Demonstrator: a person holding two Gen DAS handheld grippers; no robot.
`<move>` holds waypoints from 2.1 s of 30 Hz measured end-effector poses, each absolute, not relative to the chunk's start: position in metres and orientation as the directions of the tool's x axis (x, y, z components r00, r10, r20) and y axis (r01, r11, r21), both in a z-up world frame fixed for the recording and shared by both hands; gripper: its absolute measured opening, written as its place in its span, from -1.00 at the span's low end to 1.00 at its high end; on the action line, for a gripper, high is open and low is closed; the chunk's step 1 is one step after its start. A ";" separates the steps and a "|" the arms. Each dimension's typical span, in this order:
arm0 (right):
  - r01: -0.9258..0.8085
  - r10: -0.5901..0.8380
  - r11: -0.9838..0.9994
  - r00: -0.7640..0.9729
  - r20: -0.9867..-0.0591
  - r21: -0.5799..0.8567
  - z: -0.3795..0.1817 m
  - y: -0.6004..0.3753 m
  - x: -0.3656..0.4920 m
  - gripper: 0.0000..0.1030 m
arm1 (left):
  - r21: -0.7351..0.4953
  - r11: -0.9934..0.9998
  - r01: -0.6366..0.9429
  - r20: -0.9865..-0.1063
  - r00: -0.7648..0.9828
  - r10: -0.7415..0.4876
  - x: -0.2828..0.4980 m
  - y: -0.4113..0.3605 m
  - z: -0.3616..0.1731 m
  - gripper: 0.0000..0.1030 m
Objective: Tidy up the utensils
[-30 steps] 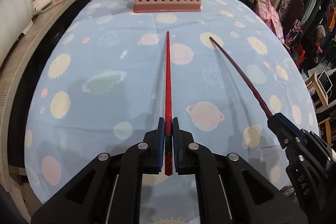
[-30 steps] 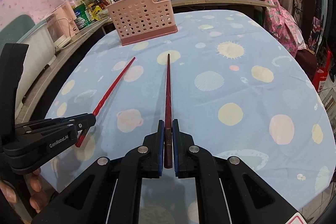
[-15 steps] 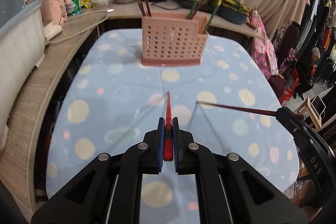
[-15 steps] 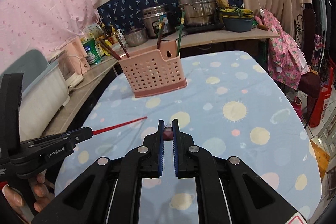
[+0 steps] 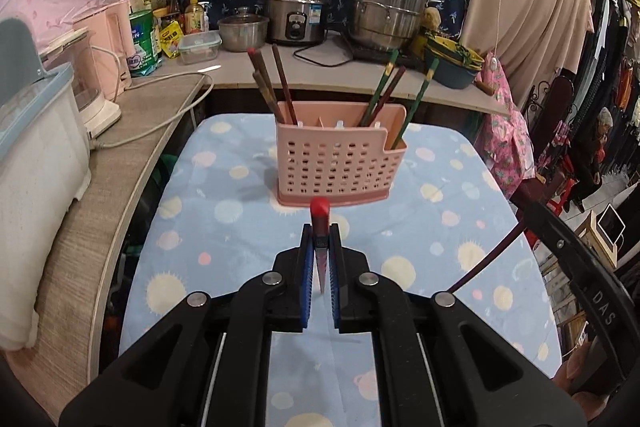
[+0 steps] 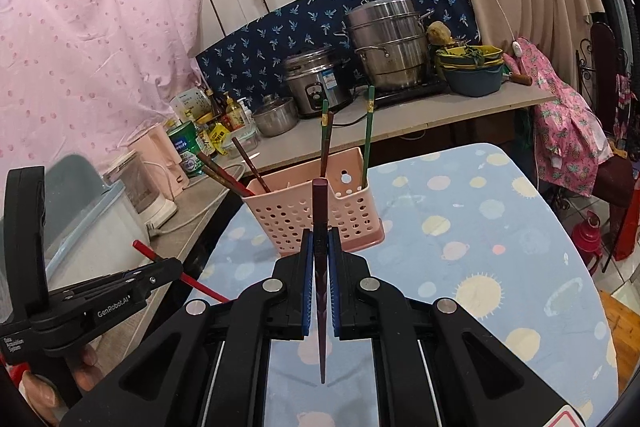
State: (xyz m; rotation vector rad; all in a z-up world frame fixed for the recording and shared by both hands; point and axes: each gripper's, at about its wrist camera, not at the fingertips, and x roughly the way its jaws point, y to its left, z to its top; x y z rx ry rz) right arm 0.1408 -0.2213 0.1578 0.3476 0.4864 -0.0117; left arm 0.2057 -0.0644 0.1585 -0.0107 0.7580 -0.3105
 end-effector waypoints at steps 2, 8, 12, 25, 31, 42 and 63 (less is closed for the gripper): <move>0.085 0.078 0.939 0.890 -0.449 0.334 0.163 -0.222 0.148 -0.87 | -0.122 0.953 0.277 -0.663 0.692 -0.286 0.214 -0.066 0.168 -0.87; 0.060 0.109 0.920 0.910 -0.399 0.387 0.193 -0.236 0.181 -0.87 | -0.152 0.948 0.279 -0.610 0.728 -0.312 0.246 -0.069 0.211 -0.87; 0.038 0.115 0.911 0.932 -0.343 0.411 0.222 -0.245 0.207 -0.87 | -0.167 0.947 0.275 -0.549 0.772 -0.321 0.268 -0.071 0.247 -0.87; 0.050 0.053 0.913 0.970 -0.239 0.405 0.273 -0.255 0.289 -0.87 | -0.168 0.958 0.231 -0.450 0.847 -0.283 0.336 -0.078 0.290 -0.87; 0.086 0.044 0.918 0.948 -0.315 0.386 0.236 -0.260 0.321 -0.87 | -0.158 0.964 0.215 -0.488 0.831 -0.266 0.360 -0.080 0.262 -0.87; 0.120 0.049 0.924 0.904 -0.424 0.364 0.185 -0.257 0.341 -0.86 | -0.167 0.962 0.217 -0.565 0.779 -0.273 0.380 -0.088 0.211 -0.86; 0.107 0.008 0.962 0.911 -0.413 0.253 0.191 -0.229 0.287 0.03 | -0.076 0.983 0.169 -0.539 0.823 -0.182 0.333 -0.083 0.202 0.08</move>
